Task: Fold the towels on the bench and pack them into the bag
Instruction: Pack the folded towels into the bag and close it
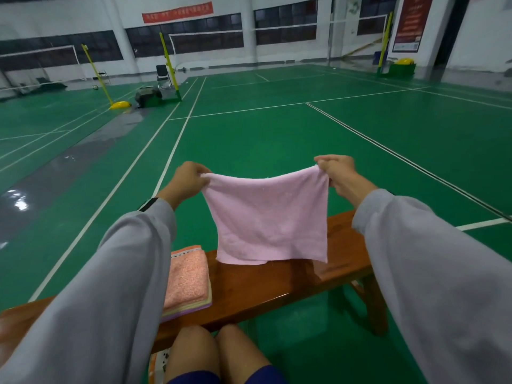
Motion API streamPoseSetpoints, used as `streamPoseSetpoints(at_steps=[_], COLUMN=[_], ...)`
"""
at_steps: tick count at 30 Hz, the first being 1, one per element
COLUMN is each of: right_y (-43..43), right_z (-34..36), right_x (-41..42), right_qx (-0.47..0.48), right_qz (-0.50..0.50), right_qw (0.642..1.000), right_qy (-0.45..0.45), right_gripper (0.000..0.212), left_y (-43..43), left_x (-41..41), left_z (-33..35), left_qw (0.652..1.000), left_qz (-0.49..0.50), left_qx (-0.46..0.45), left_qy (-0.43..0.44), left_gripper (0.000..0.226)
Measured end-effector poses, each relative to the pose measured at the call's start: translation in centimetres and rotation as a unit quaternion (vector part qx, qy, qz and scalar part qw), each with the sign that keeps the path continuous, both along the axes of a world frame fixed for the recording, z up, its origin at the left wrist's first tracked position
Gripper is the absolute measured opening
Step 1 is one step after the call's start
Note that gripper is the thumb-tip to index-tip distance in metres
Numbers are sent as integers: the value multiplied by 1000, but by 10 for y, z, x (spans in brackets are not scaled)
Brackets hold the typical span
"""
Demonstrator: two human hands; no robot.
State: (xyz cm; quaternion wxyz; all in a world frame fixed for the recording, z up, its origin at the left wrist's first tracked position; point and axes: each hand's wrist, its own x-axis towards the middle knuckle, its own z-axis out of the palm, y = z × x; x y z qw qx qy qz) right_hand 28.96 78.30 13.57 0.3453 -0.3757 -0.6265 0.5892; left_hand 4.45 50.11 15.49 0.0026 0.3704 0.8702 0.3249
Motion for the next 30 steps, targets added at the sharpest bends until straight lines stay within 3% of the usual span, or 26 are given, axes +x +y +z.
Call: streamPoseSetpoints(at_steps=[2,4,6,9,12,15,18,20,23,26,30], right_y=[0,-1,-3,-4,-3,-7,-8,-8,-12,-20,-27], right_z=[8,16,22,21,22,26,29,30,33,33,27], right_x=[1,2,7,15,23,31,37,39,39,35,29], right_qx=[-43,-123,-181,-211,-173,-97,28,136,319,447,521], right_qz=[-4,-18,-6,51,114,141,178,195,176,107,36], right_qw=[999,987,969,961,972,984,982,955,870,791,725], right_qy=[33,106,166,174,112,56,-56,-175,-331,-405,-449], right_gripper=[30,31,27,27,26,11,27,32,13,14,28], left_y=[-2,-5,-8,-10,-13,-15,-18,-20,-17,-13,-11], left_x=[0,2,4,9,11,12,14,16,23,27,32], left_z=[4,7,8,12,17,21,22,21,21,21,17], left_qw=[991,981,976,972,968,965,966,964,961,957,954], left_qz=[12,27,40,66,88,96,96,88,82,80,85], left_qx=[-63,-66,-45,-38,-57,-78,-76,-57,-40,-45,-51], left_qy=[121,179,208,221,227,229,229,244,262,275,284], left_gripper=[17,16,17,20,19,18,18,15,14,14,13])
